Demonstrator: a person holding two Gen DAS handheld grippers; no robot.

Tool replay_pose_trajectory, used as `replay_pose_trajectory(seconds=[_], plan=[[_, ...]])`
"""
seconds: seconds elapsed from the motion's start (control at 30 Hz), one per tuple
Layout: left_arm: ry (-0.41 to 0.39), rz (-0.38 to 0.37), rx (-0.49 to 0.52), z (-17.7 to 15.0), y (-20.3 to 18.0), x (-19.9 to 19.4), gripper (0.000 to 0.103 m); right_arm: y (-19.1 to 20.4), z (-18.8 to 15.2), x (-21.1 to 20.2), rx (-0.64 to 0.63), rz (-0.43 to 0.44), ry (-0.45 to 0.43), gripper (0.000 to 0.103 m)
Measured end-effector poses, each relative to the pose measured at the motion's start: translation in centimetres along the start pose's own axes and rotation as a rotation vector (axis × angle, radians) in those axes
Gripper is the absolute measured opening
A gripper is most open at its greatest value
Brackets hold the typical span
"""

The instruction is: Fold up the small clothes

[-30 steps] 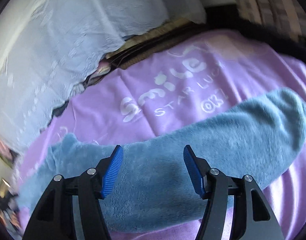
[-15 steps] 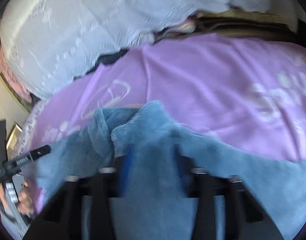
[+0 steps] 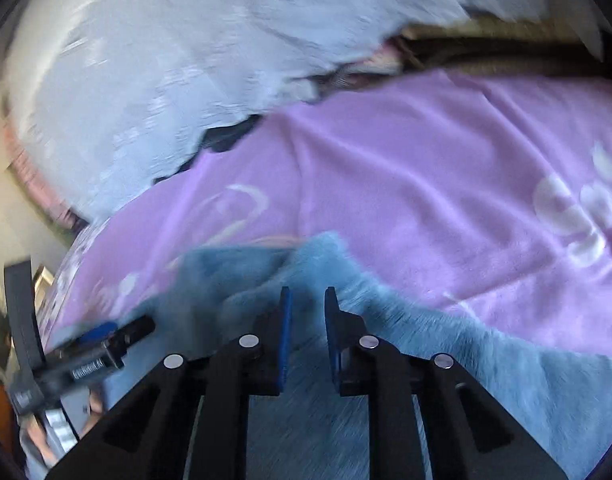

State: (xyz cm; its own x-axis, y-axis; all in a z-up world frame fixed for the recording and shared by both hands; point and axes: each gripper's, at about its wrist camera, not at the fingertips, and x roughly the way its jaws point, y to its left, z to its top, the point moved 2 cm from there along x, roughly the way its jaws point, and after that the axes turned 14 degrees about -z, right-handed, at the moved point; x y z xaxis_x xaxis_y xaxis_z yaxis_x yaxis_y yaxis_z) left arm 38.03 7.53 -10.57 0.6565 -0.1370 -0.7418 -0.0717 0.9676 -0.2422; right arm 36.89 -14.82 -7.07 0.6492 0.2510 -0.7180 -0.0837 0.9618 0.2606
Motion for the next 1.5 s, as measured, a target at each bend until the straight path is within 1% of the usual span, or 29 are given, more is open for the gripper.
replay_pose_trajectory(seconds=[0.03, 0.07, 0.1, 0.17, 0.2, 0.23, 0.27, 0.33, 0.43, 0.47, 0.5, 0.6, 0.67, 0.7, 0.77, 0.83, 0.9, 1.0, 1.07, 1.13, 1.17, 1.2, 1.23, 1.3, 1.33, 1.37, 1.43, 1.47, 1.5], plan=[[-0.021, -0.055, 0.007, -0.4, -0.2, -1.4, 0.098, 0.7, -0.5, -0.6, -0.039, 0.015, 0.018, 0.029], [-0.018, -0.082, 0.008, -0.7, -0.4, -1.9, 0.098, 1.8, -1.3, -0.9, -0.101, 0.013, 0.057, 0.043], [-0.002, -0.103, 0.004, -1.1, -0.5, -2.1, 0.098, 2.4, -1.9, -0.9, -0.145, -0.004, 0.078, 0.047], [0.091, -0.127, 0.002, -1.9, -1.1, -1.0, 0.098, 3.5, -3.3, 0.2, -0.224, -0.062, 0.118, 0.048], [0.129, -0.105, 0.018, -2.5, -1.5, -0.3, 0.098, 3.6, -3.8, 0.7, -0.239, -0.082, 0.120, 0.048], [0.151, -0.022, 0.090, -3.2, -2.3, 0.8, 0.099, 3.6, -3.7, 0.6, -0.237, -0.080, 0.118, 0.048], [0.144, 0.012, 0.130, -3.5, -3.0, 1.0, 0.099, 3.3, -3.5, 0.3, -0.224, -0.070, 0.118, 0.046], [0.125, 0.049, 0.161, -3.7, -3.8, 0.3, 0.099, 2.3, -3.5, -0.9, -0.172, -0.076, 0.100, 0.046], [0.146, 0.003, 0.147, -4.6, -3.8, -1.5, 0.098, 2.1, -4.9, -4.2, -0.184, -0.079, 0.082, 0.051], [0.158, -0.011, 0.153, -5.3, -3.9, -2.3, 0.099, 2.4, -5.6, -4.8, -0.196, -0.082, 0.083, 0.058], [0.165, -0.004, 0.164, -6.2, -4.0, -3.2, 0.099, 2.5, -6.6, -5.3, -0.214, -0.086, 0.090, 0.064], [0.154, 0.029, 0.200, -9.0, -3.9, -4.7, 0.099, 2.9, -9.0, -5.6, -0.289, -0.135, 0.093, 0.064], [0.134, 0.056, 0.229, -10.0, -4.1, -5.4, 0.099, 2.6, -8.6, -6.8, -0.259, -0.173, 0.081, 0.063], [0.129, 0.072, 0.235, -10.3, -4.1, -6.0, 0.099, 2.5, -8.7, -8.2, -0.251, -0.175, 0.050, 0.064], [0.131, 0.047, 0.213, -11.1, -4.0, -7.7, 0.099, 2.6, -10.1, -10.9, -0.276, -0.134, 0.029, 0.064], [0.136, 0.007, 0.192, -13.0, -3.6, -9.8, 0.099, 1.9, -12.5, -12.1, -0.266, -0.129, 0.062, 0.064], [0.147, 0.007, 0.197, -15.1, -3.3, -11.1, 0.099, 1.3, -15.2, -12.7, -0.272, -0.139, 0.097, 0.065], [0.146, 0.005, 0.218, -18.1, -3.2, -13.2, 0.099, 0.8, -16.8, -14.8, -0.269, -0.158, 0.089, 0.068], [0.148, 0.008, 0.222, -19.8, -3.1, -14.7, 0.099, 0.7, -17.6, -16.6, -0.262, -0.167, 0.061, 0.068], [0.128, -0.019, 0.206, -21.2, -2.9, -16.3, 0.099, 0.9, -19.2, -19.1, -0.282, -0.128, 0.036, 0.069], [0.115, -0.057, 0.213, -22.4, -2.9, -17.5, 0.099, 1.0, -19.9, -19.6, -0.297, -0.109, 0.038, 0.074], [0.111, -0.067, 0.221, -23.0, -3.0, -17.9, 0.099, 1.3, -21.1, -19.6, -0.326, -0.101, 0.060, 0.076], [0.109, -0.070, 0.231, -23.7, -3.0, -18.3, 0.099, 1.3, -22.2, -18.9, -0.346, -0.110, 0.090, 0.077], [0.125, -0.064, 0.224, -24.4, -2.6, -17.9, 0.099, 1.3, -22.6, -18.8, -0.356, -0.132, 0.075, 0.077], [0.132, -0.068, 0.213, -24.2, -2.4, -17.6, 0.099, 1.2, -22.1, -19.4, -0.344, -0.119, 0.069, 0.077], [0.138, -0.070, 0.203, -23.9, -2.4, -17.7, 0.099, 0.6, -21.2, -20.4, -0.305, -0.080, 0.040, 0.077], [0.122, -0.078, 0.177, -23.4, -2.1, -18.4, 0.099, -1.7, -19.4, -22.0, -0.198, -0.041, -0.014, 0.077], [0.115, -0.082, 0.162, -23.0, -1.8, -18.8, 0.099, -3.0, -18.8, -22.4, -0.147, -0.052, -0.030, 0.077], [0.106, -0.082, 0.147, -22.5, -1.6, -19.2, 0.099, -5.8, -17.3, -22.6, -0.050, -0.093, -0.052, 0.077]])
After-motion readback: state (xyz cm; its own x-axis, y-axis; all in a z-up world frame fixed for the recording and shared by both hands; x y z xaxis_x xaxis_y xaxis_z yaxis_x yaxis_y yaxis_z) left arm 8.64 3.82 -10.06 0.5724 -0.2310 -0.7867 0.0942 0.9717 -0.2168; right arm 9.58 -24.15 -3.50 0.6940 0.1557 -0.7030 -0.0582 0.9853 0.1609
